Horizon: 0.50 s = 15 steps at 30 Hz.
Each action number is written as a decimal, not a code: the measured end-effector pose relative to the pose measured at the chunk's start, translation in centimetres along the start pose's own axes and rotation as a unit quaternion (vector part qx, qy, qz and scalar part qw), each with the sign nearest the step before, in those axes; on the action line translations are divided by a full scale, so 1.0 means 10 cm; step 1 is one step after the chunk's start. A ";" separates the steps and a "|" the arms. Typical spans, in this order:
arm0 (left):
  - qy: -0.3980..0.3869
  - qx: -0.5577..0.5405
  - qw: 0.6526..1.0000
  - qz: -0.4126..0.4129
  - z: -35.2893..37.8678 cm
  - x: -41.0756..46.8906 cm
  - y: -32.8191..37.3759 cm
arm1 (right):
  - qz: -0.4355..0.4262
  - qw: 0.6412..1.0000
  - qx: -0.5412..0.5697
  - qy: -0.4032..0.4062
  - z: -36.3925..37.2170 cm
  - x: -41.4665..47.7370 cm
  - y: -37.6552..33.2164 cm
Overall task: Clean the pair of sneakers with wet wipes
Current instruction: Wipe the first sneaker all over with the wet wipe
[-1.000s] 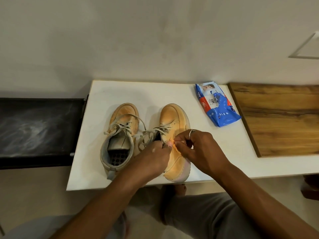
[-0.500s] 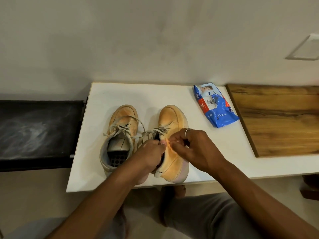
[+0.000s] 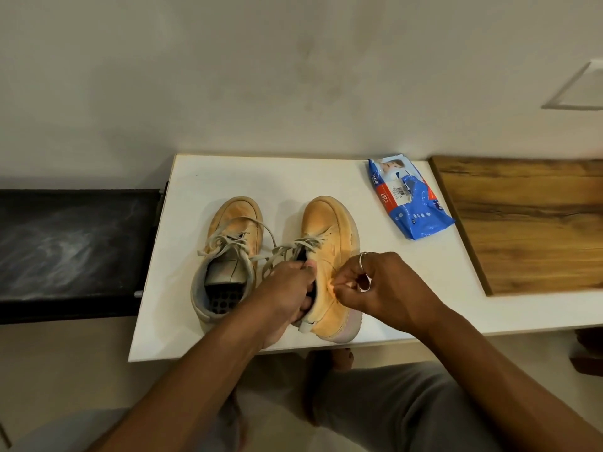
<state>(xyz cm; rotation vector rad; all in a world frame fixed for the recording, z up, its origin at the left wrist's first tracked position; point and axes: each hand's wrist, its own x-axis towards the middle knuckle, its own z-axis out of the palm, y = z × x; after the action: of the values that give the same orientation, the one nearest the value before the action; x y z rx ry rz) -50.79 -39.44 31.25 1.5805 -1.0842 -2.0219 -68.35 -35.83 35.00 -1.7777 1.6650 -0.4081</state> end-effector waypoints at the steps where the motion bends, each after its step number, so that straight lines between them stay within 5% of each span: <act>1: 0.012 0.029 0.999 0.008 0.02 0.00 0.01 | 0.020 0.999 -0.021 0.024 -0.01 -0.01 0.01; 8: 0.021 0.232 0.972 0.023 0.01 -0.07 0.04 | 0.123 0.986 -0.009 0.116 0.01 -0.30 -0.02; 12: 0.022 0.150 0.988 0.025 0.07 -0.06 0.01 | 0.142 0.986 0.000 0.092 0.04 -0.37 -0.07; 15: -0.006 -0.042 0.999 0.010 0.15 -0.04 0.02 | 0.132 0.983 0.009 0.128 0.00 -0.35 -0.13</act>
<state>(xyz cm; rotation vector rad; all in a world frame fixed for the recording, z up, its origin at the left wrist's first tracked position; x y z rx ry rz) -52.07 -38.72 31.79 1.5118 -1.0015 -2.0375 -67.79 -32.49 36.57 -1.5124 2.0384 -0.5476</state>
